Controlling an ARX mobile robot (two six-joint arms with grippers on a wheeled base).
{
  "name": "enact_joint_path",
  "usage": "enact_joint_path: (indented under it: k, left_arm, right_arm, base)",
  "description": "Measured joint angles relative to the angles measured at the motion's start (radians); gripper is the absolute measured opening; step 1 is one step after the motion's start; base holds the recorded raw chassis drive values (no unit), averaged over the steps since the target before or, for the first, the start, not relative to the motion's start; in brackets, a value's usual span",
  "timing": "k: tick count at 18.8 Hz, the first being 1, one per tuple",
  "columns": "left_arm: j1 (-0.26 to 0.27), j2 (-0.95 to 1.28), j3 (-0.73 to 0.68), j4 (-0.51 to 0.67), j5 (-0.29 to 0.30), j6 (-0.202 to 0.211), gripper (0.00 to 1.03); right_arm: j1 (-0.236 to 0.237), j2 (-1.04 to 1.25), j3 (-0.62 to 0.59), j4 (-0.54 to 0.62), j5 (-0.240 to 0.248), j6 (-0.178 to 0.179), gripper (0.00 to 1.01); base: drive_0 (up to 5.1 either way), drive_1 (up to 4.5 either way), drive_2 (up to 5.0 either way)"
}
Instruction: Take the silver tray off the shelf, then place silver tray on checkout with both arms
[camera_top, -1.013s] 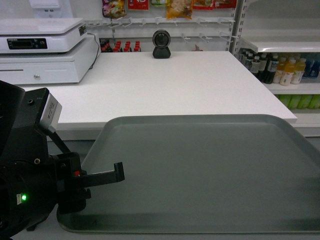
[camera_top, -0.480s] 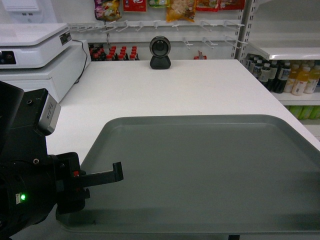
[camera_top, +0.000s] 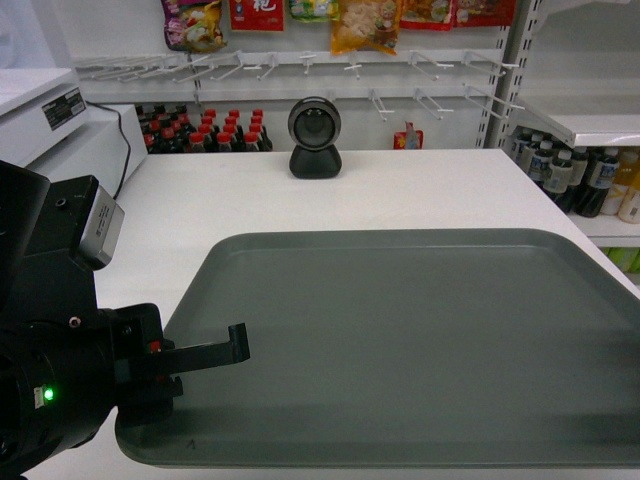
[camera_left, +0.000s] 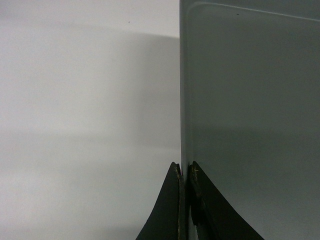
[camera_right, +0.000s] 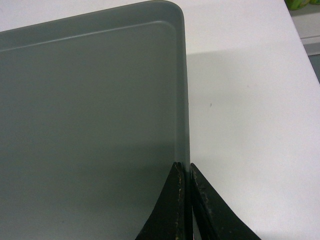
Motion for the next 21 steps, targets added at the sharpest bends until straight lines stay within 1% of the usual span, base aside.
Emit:
enact_joint_path:
  k: [1, 6, 7, 8, 9, 11, 13, 14, 15, 16, 17, 18, 19, 20, 21]
  left_arm:
    - [0.000, 0.000, 0.000, -0.002, 0.000, 0.000, 0.03]
    - [0.000, 0.000, 0.005, 0.003, 0.000, 0.000, 0.03]
    - [-0.005, 0.009, -0.002, 0.041, -0.029, 0.013, 0.03]
    - [-0.019, 0.054, -0.009, 0.157, -0.145, 0.063, 0.03]
    - [-0.021, 0.096, 0.009, 0.213, -0.206, 0.116, 0.03]
    - [-0.006, 0.162, 0.052, 0.283, -0.267, 0.195, 0.04]
    - [0.033, 0.243, 0.127, 0.329, -0.267, 0.253, 0.04]
    - [0.050, 0.278, 0.166, 0.335, -0.260, 0.273, 0.04]
    - [0.073, 0.342, 0.228, 0.345, -0.246, 0.304, 0.04]
    - [0.091, 0.423, 0.290, 0.368, -0.239, 0.341, 0.04]
    - [0.114, 0.609, 0.404, 0.361, -0.235, 0.380, 0.04]
    - [0.118, 0.739, 0.452, 0.318, -0.250, 0.358, 0.04]
    - [0.111, 0.739, 0.484, 0.248, -0.243, 0.295, 0.05]
    - [0.111, 0.736, 0.495, 0.227, -0.240, 0.265, 0.16]
    - [0.112, 0.733, 0.485, 0.233, -0.244, 0.240, 0.23]
  right_arm:
    - [0.000, 0.000, 0.000, -0.001, 0.000, 0.000, 0.03]
    - [0.000, 0.000, 0.002, 0.004, 0.000, 0.000, 0.03]
    - [0.000, 0.001, 0.002, 0.007, -0.003, -0.001, 0.03]
    - [0.001, 0.049, -0.034, 0.195, -0.036, -0.020, 0.03]
    - [0.011, 0.104, -0.024, 0.297, -0.043, -0.038, 0.03]
    - [0.031, 0.201, 0.014, 0.428, -0.034, -0.050, 0.03]
    - [0.042, 0.319, 0.103, 0.520, -0.021, -0.063, 0.03]
    - [0.047, 0.365, 0.146, 0.534, -0.021, -0.063, 0.03]
    - [0.047, 0.439, 0.218, 0.531, -0.014, -0.064, 0.03]
    - [0.048, 0.535, 0.303, 0.527, -0.011, -0.070, 0.03]
    - [0.055, 0.761, 0.475, 0.478, -0.005, -0.088, 0.03]
    - [0.072, 0.906, 0.584, 0.431, 0.010, -0.098, 0.03]
    - [0.076, 0.917, 0.617, 0.403, 0.047, -0.106, 0.07]
    - [0.076, 0.911, 0.619, 0.380, 0.052, -0.105, 0.17]
    - [0.076, 0.899, 0.605, 0.385, 0.058, -0.093, 0.24]
  base:
    - [-0.1, 4.20, -4.5]
    - [0.0, 0.00, 0.0]
    - [0.0, 0.00, 0.0]
    - [0.0, 0.00, 0.0]
    - [0.0, 0.00, 0.0]
    - [0.0, 0.00, 0.0]
    - [0.0, 0.00, 0.0]
    - [0.0, 0.00, 0.0]
    - [0.0, 0.00, 0.0]
    - [0.0, 0.00, 0.0]
    - [0.0, 0.00, 0.0]
    - [0.0, 0.00, 0.0]
    - [0.0, 0.00, 0.0]
    - [0.0, 0.00, 0.0]
    - [0.0, 0.00, 0.0]
